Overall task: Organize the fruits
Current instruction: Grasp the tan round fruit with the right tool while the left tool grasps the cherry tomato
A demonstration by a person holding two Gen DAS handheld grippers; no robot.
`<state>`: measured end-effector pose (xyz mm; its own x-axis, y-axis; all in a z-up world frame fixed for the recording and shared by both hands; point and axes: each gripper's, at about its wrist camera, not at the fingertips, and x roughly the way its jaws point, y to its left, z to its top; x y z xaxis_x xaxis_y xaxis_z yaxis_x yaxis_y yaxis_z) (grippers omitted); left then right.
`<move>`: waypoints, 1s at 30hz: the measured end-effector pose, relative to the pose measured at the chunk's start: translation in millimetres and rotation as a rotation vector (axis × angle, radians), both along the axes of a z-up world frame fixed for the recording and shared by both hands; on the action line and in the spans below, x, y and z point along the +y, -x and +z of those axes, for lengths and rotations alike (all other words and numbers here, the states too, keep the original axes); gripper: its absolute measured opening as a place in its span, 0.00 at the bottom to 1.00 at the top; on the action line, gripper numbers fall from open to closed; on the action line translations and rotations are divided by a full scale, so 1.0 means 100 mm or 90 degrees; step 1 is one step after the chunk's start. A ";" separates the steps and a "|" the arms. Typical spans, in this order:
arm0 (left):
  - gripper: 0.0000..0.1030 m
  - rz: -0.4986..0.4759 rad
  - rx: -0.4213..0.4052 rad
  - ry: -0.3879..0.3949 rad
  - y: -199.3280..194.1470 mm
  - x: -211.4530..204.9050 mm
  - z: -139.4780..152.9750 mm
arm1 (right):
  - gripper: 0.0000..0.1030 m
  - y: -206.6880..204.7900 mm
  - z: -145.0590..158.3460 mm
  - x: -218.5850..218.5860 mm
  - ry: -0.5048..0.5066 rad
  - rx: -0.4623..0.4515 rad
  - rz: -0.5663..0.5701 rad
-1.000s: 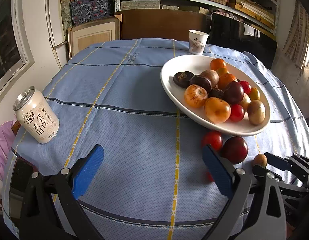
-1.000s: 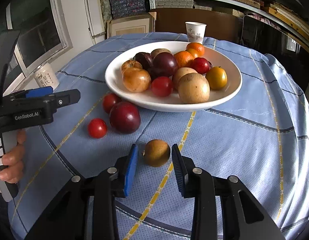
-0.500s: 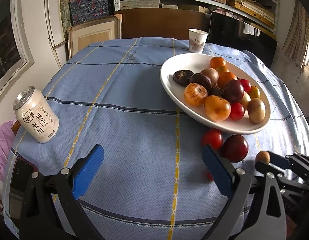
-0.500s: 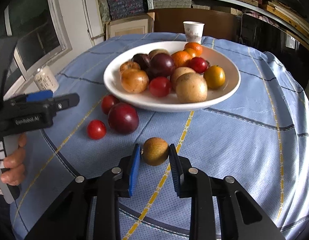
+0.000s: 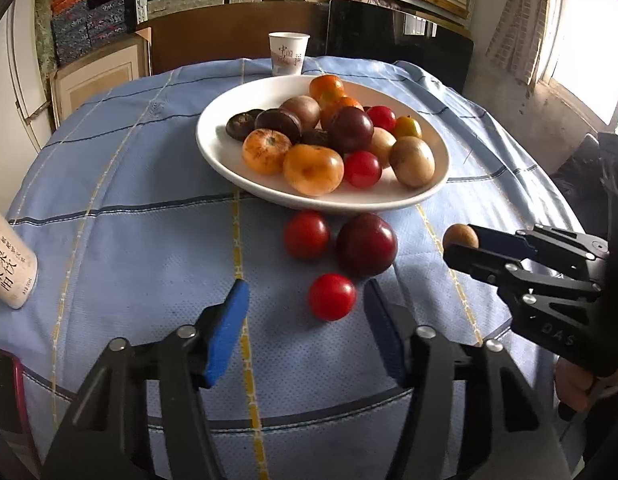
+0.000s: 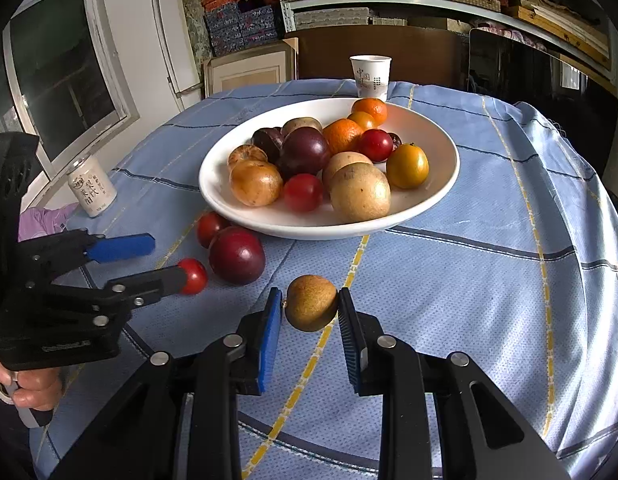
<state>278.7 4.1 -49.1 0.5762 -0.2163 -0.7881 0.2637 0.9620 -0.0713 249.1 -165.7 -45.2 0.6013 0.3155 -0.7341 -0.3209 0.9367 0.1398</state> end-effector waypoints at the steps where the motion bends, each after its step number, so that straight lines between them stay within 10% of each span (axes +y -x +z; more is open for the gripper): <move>1: 0.51 -0.003 0.002 0.002 0.00 -0.01 -0.01 | 0.28 0.01 0.00 0.00 -0.001 -0.001 0.000; 30: 0.25 -0.034 0.003 -0.028 -0.05 -0.19 -0.16 | 0.28 0.04 0.05 -0.08 -0.007 -0.017 -0.021</move>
<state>283.8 -14.4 -65.0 0.5605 -0.2115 -0.8007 0.3145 0.9488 -0.0305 244.7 -173.5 -40.2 0.6312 0.3038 -0.7137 -0.2939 0.9452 0.1424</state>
